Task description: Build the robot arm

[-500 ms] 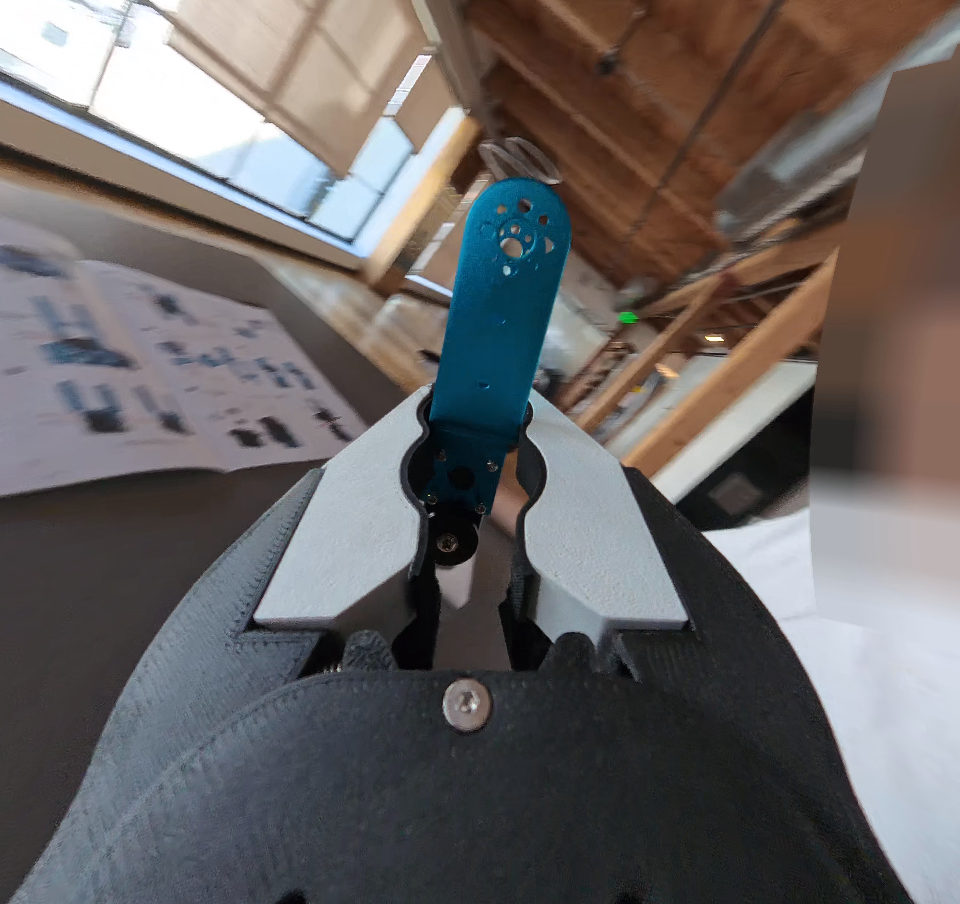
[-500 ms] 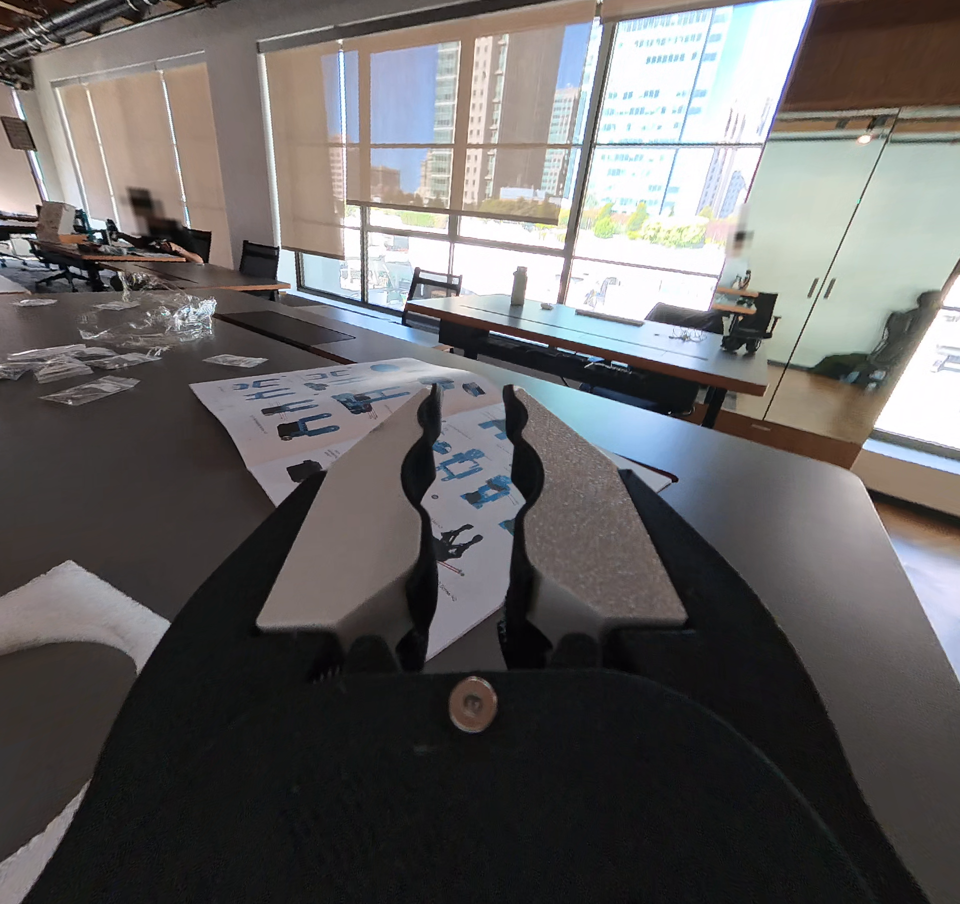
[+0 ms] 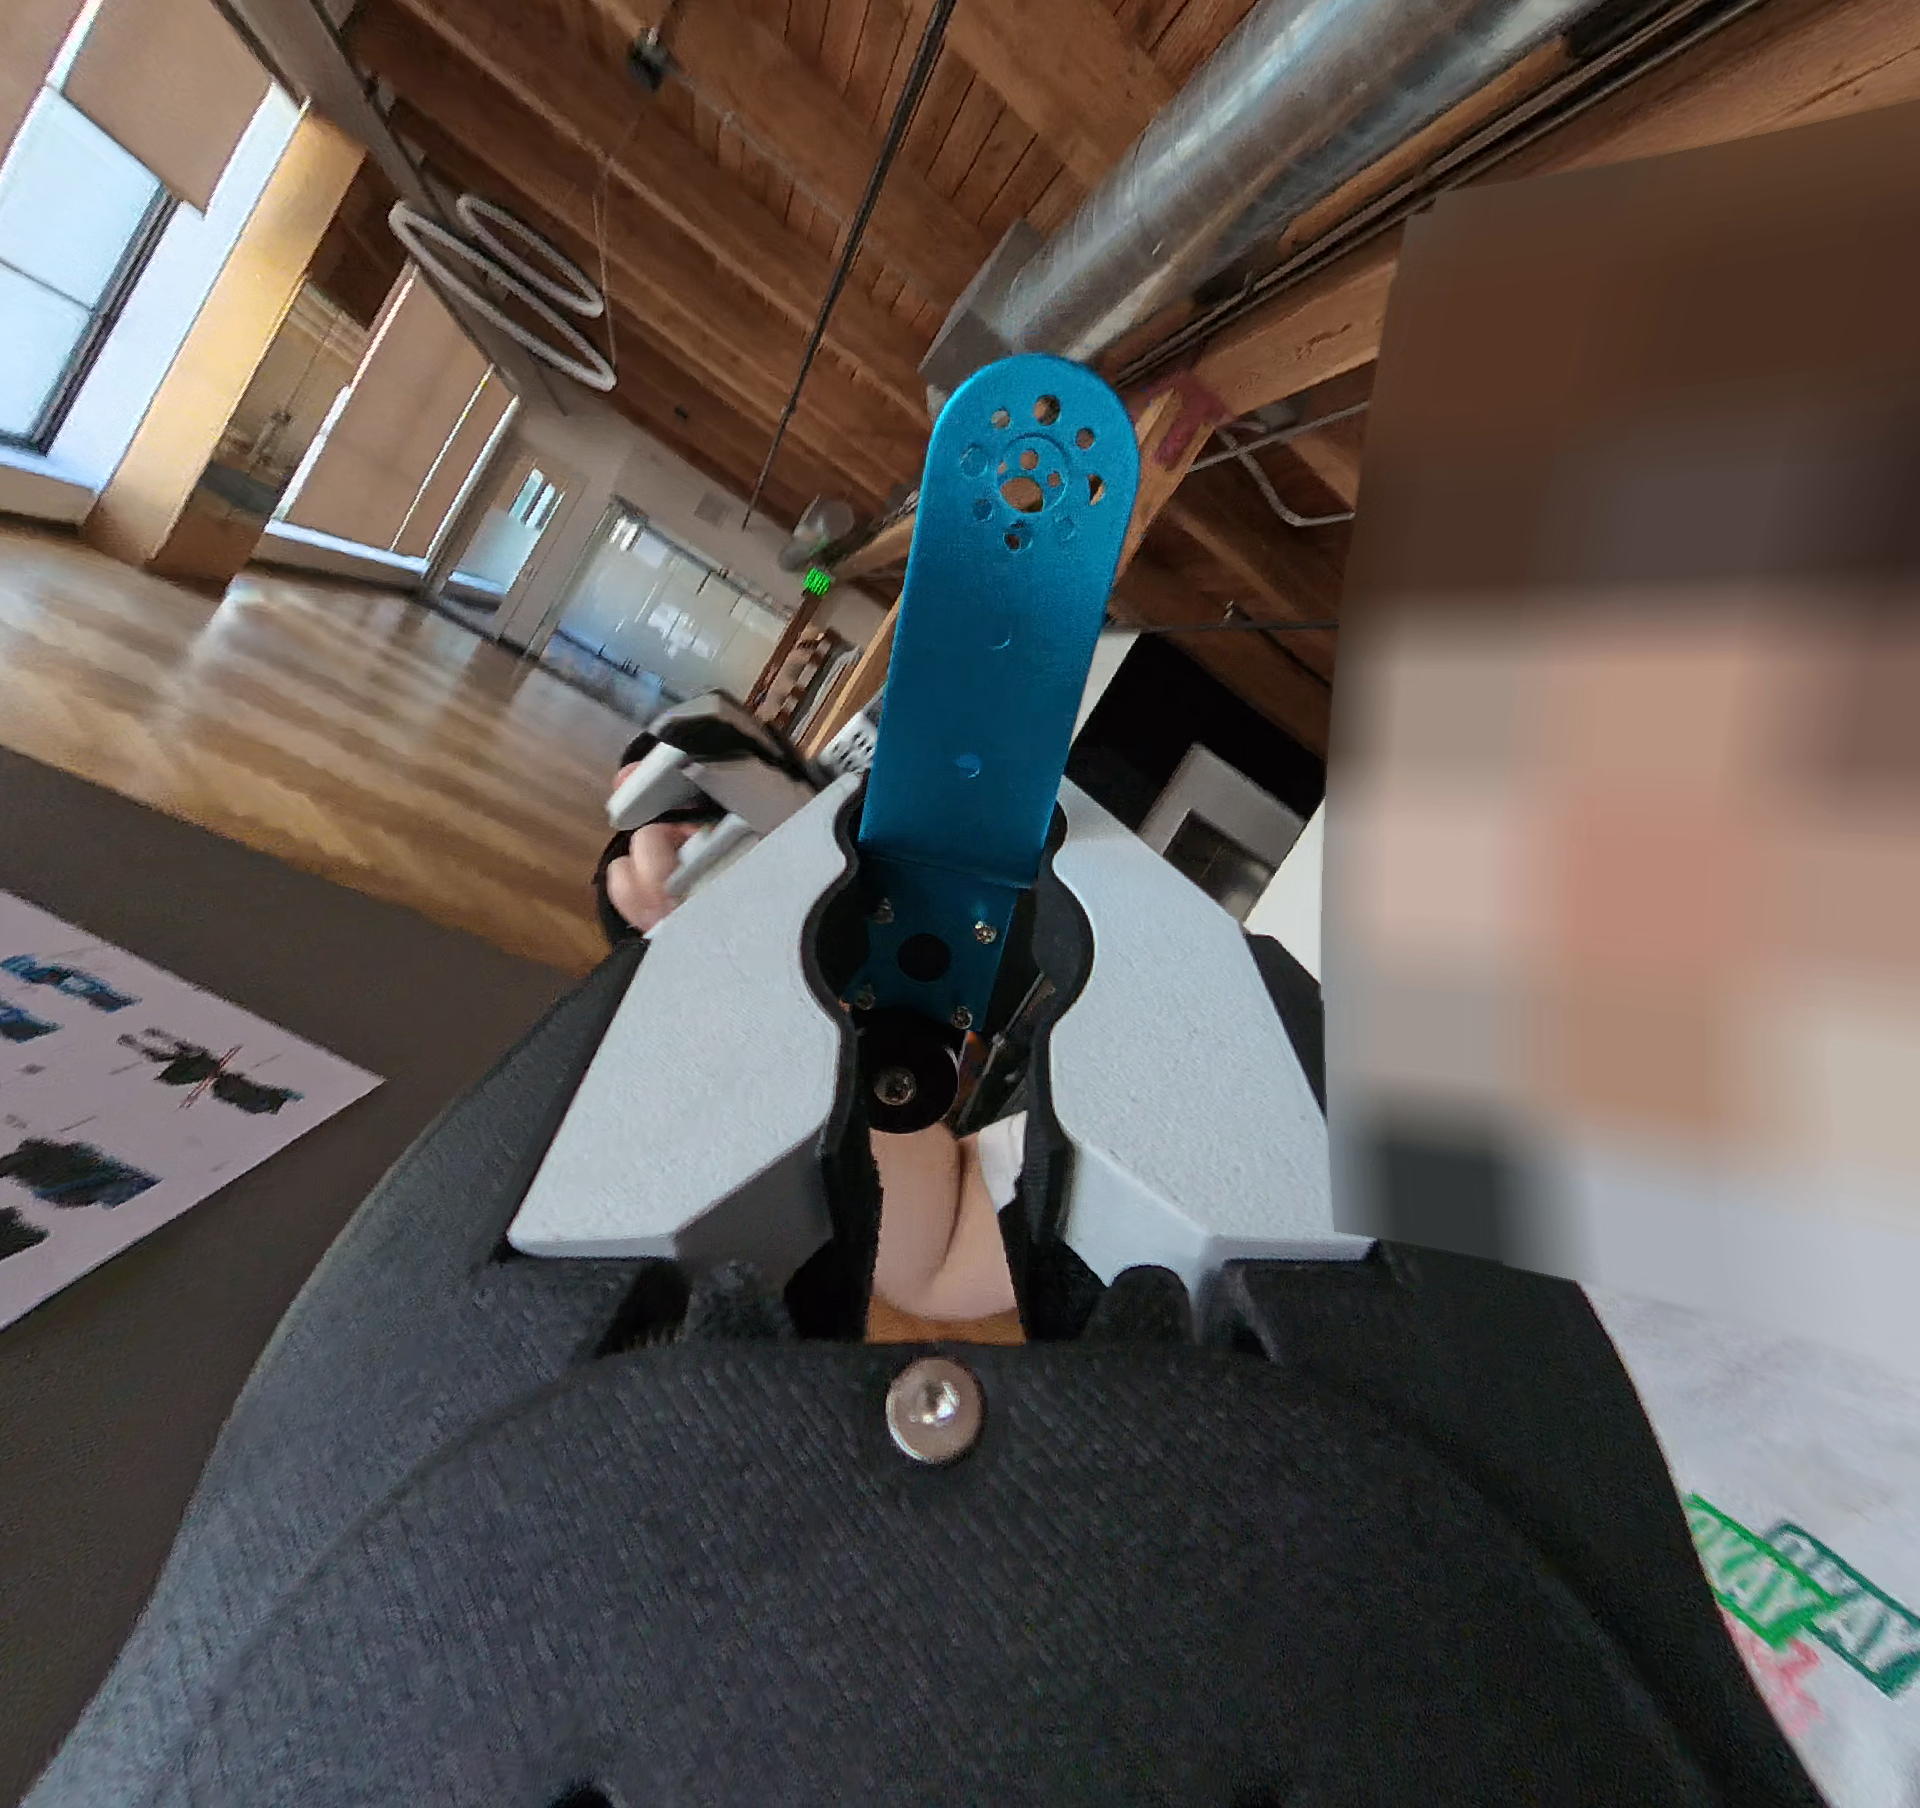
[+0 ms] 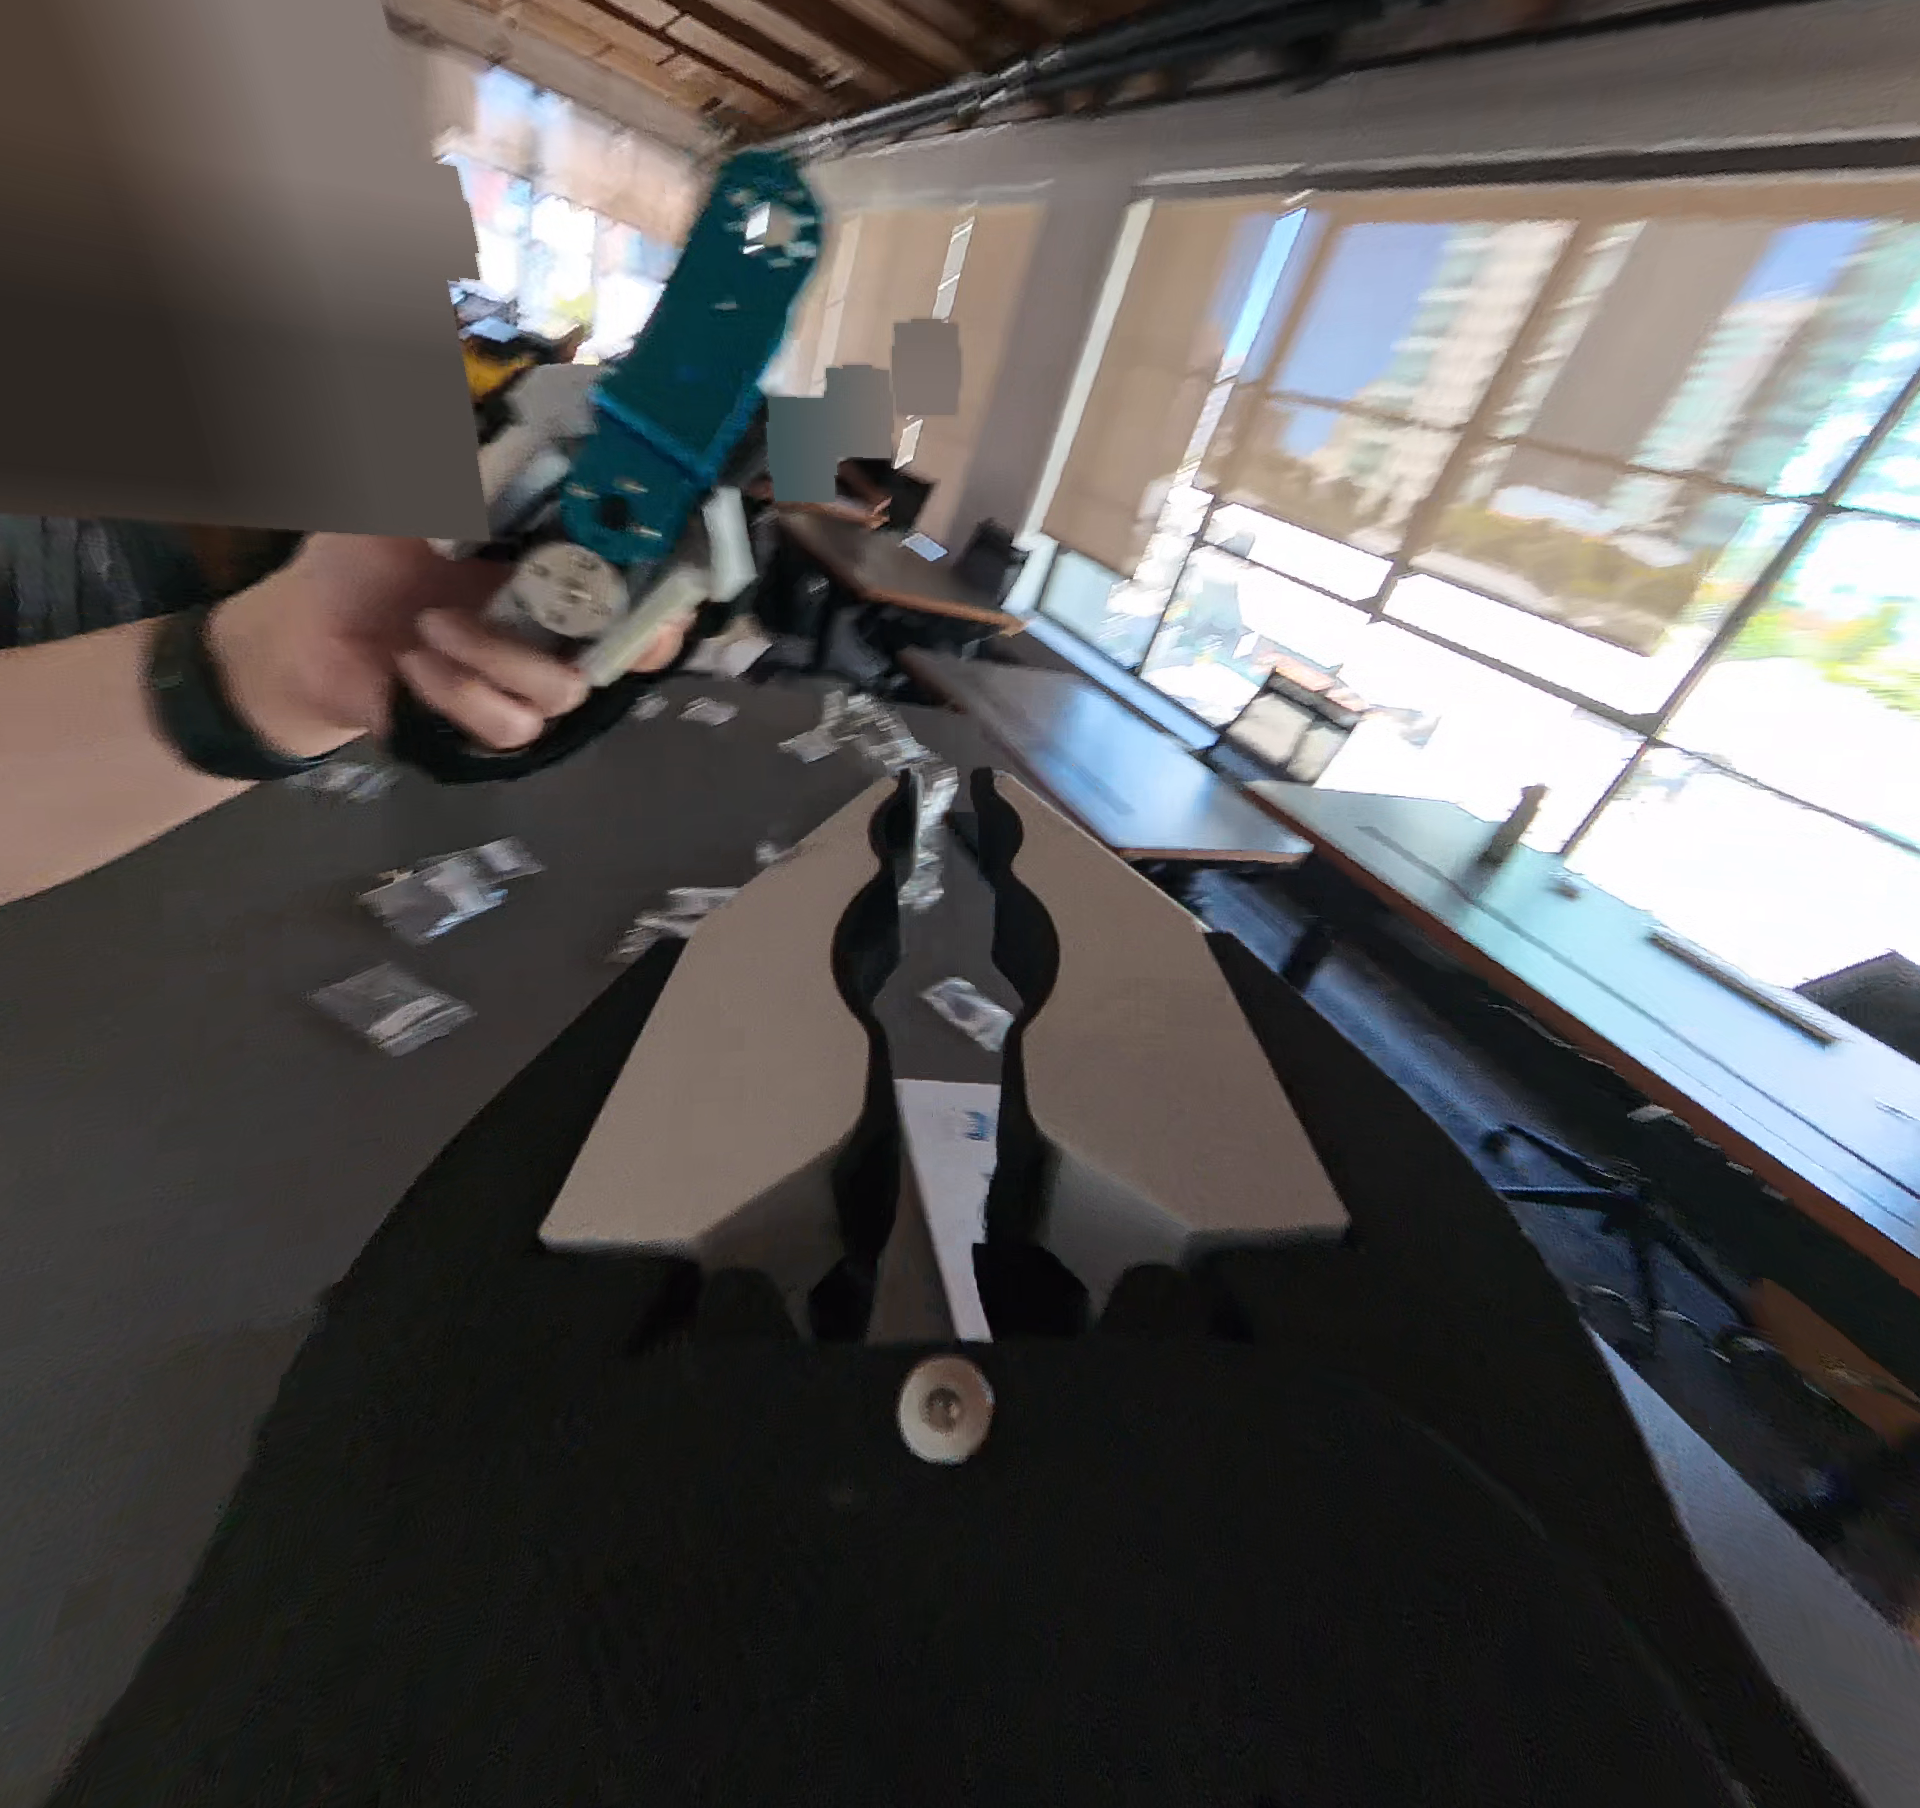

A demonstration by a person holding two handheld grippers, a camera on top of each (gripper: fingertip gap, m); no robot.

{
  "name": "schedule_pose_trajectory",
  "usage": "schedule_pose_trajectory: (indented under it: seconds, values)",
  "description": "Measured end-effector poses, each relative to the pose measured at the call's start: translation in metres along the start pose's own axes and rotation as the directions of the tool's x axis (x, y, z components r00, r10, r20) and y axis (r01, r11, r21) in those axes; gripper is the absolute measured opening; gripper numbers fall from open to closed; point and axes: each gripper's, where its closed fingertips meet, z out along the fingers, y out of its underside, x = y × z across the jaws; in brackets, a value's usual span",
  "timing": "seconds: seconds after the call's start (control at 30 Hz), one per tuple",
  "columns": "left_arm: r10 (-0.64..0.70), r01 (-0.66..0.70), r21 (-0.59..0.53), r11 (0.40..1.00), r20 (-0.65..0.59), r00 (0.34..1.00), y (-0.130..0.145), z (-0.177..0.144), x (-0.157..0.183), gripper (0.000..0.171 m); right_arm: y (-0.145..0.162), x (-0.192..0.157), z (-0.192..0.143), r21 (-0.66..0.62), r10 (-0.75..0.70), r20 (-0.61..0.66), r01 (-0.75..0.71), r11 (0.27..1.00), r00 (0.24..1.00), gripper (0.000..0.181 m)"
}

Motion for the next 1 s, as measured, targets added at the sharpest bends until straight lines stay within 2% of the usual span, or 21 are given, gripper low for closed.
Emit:
schedule_pose_trajectory:
  seconds: [0.03,0.17,0.27,0.33,0.37,0.43,0.5,0.6,0.67,0.7,0.73,0.9,1.0]
  values:
    - [0.020,-0.019,-0.025,1.000,0.016,1.000,-0.001,0.000,0.000,0.026,-0.004,-0.013,0.016,-0.032,-0.008,0.060,0.010,0.999,0.998,0.010]
    - [0.045,-0.043,-0.095,0.995,0.019,0.999,0.007,-0.003,0.004,0.026,-0.011,-0.047,0.052,-0.095,-0.089,0.161,0.105,0.990,0.983,0.012]
    - [-0.002,0.007,-0.088,0.996,0.054,0.999,0.023,-0.016,-0.003,0.026,0.018,-0.064,0.056,-0.223,-0.028,0.200,0.073,0.972,0.980,0.015]
    - [-0.089,0.092,-0.046,0.995,0.073,0.993,0.036,-0.031,-0.008,0.026,0.046,-0.085,0.050,-0.314,0.074,0.251,0.009,0.949,0.965,0.023]
    - [-0.132,0.134,-0.020,0.991,0.069,0.989,0.044,-0.038,-0.010,0.026,0.054,-0.100,0.047,-0.316,0.156,0.275,-0.064,0.947,0.949,0.026]
    - [-0.209,0.207,0.030,0.978,0.082,0.975,0.061,-0.053,-0.018,0.026,0.057,-0.131,0.045,-0.268,0.401,0.310,-0.326,0.907,0.862,0.038]
    - [-0.253,0.245,0.077,0.967,0.131,0.959,0.078,-0.064,-0.031,0.026,0.062,-0.146,0.050,-0.226,0.615,0.281,-0.572,0.788,0.737,0.046]
    - [-0.285,0.267,0.107,0.958,0.240,0.928,0.099,-0.074,-0.050,0.026,0.077,-0.152,0.061,-0.169,0.792,0.235,-0.779,0.604,0.563,0.048]
    - [-0.288,0.269,0.108,0.957,0.267,0.920,0.107,-0.075,-0.054,0.026,0.092,-0.161,0.065,-0.220,0.838,0.221,-0.811,0.542,0.499,0.045]
    - [-0.289,0.269,0.108,0.957,0.272,0.918,0.109,-0.074,-0.054,0.026,0.096,-0.165,0.064,-0.236,0.843,0.229,-0.812,0.534,0.488,0.029]
    - [-0.287,0.269,0.101,0.958,0.278,0.917,0.111,-0.073,-0.055,0.026,0.095,-0.165,0.063,-0.225,0.848,0.240,-0.823,0.522,0.472,0.021]
    - [-0.249,0.239,0.070,0.968,0.294,0.923,0.117,-0.073,-0.056,0.027,0.098,-0.168,0.059,-0.256,0.869,0.229,-0.835,0.488,0.438,0.020]
    - [-0.222,0.201,0.102,0.974,0.286,0.932,0.112,-0.081,-0.049,0.043,0.102,-0.173,0.054,-0.289,0.873,0.212,-0.825,0.486,0.440,0.020]
